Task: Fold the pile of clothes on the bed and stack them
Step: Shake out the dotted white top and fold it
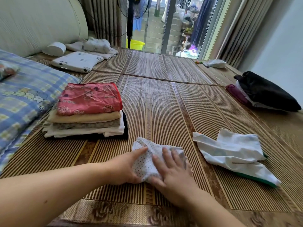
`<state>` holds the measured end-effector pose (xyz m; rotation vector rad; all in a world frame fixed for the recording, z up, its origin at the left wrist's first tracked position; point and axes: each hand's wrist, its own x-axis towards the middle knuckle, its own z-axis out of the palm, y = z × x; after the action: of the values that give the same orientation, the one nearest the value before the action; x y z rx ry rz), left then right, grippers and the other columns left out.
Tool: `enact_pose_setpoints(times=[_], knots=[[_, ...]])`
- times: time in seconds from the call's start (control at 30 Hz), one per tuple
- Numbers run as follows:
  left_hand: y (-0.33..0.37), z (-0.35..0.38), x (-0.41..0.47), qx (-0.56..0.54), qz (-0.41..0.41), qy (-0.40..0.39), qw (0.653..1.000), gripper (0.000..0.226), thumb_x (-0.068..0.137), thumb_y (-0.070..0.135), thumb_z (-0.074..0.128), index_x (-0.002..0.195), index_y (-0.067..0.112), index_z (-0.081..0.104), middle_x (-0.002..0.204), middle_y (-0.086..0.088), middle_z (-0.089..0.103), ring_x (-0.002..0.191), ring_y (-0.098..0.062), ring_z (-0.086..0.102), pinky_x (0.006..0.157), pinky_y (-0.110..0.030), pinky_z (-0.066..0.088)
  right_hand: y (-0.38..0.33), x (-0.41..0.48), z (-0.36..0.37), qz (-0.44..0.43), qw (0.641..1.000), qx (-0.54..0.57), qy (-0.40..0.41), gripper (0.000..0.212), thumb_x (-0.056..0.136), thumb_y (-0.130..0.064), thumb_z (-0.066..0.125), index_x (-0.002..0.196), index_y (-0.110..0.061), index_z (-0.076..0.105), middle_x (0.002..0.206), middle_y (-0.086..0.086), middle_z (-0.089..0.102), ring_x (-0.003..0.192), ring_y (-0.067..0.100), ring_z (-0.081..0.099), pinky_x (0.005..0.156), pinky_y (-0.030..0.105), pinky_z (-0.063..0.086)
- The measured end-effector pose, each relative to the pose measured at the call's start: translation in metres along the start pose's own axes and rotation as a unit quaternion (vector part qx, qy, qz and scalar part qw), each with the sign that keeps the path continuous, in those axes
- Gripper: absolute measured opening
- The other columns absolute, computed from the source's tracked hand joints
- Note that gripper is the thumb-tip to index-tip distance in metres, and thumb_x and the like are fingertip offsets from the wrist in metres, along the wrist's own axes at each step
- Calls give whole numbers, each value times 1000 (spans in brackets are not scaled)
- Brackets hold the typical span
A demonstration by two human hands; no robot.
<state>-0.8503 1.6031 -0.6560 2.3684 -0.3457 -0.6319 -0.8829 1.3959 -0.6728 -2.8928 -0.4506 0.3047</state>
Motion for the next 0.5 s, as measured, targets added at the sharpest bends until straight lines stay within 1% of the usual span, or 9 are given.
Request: enact_pose_setpoints(times=[0.07,0.1,0.17,0.23,0.3,0.37,0.4,0.47,0.5], knots=[[0,0,0,0,-12,-20,1000,107,76,23,78,146,55,4,148,3,37,110,-9,52,90,-23,50,7,1,7,10,997,-18,-69,81,75,-87,24,131,-58,-28,141,-16,-43,136,18,-38,101,51,-27],[-1,0,1,-16,-10,-26,999,106,76,22,77,145,56,4,147,3,37,106,-9,53,84,-21,51,10,3,6,10,997,6,-71,86,69,-92,23,134,-60,-22,142,-18,-42,137,17,-37,101,52,-27],[-2,0,1,-74,1,-11,997,103,76,26,78,147,52,9,151,3,34,109,-10,54,86,-21,51,10,5,-1,54,995,89,-4,89,63,-96,22,140,-62,-5,149,-21,-33,139,15,-32,107,55,-19],[-3,-1,3,-127,10,43,991,94,76,35,78,148,43,18,153,4,33,122,-11,48,96,-21,41,11,7,-8,189,969,135,90,96,68,-91,34,149,-46,6,157,-8,-12,144,24,-13,114,56,5],[-3,-2,7,-186,-2,90,978,81,79,36,75,146,37,30,147,1,42,114,-10,54,87,-16,43,13,9,-13,310,938,143,56,105,66,-85,51,148,-26,19,152,9,10,140,34,5,112,52,21],[-3,-2,9,-222,-16,107,969,72,81,32,74,143,35,37,138,-3,51,99,-8,60,74,-15,51,14,11,-18,327,934,146,13,89,64,-77,64,129,-21,43,138,12,34,132,32,27,105,45,35],[-4,-1,10,-242,-22,106,964,72,81,28,74,142,35,38,135,-5,52,94,-8,62,69,-17,53,13,13,-22,313,935,164,18,72,65,-70,69,116,-21,53,126,8,48,120,25,43,93,37,44],[-3,0,11,-283,-33,83,955,80,80,15,75,144,39,34,134,-11,51,84,-17,69,66,-24,58,10,14,-30,273,933,230,46,36,71,-48,74,95,-24,62,99,-3,64,90,12,59,71,28,49],[-2,-1,11,-292,-31,71,953,86,79,9,74,145,43,30,139,-13,46,78,-18,70,64,-25,58,10,16,-32,259,929,258,59,25,74,-37,73,92,-24,62,92,-4,66,83,11,60,71,30,51]])
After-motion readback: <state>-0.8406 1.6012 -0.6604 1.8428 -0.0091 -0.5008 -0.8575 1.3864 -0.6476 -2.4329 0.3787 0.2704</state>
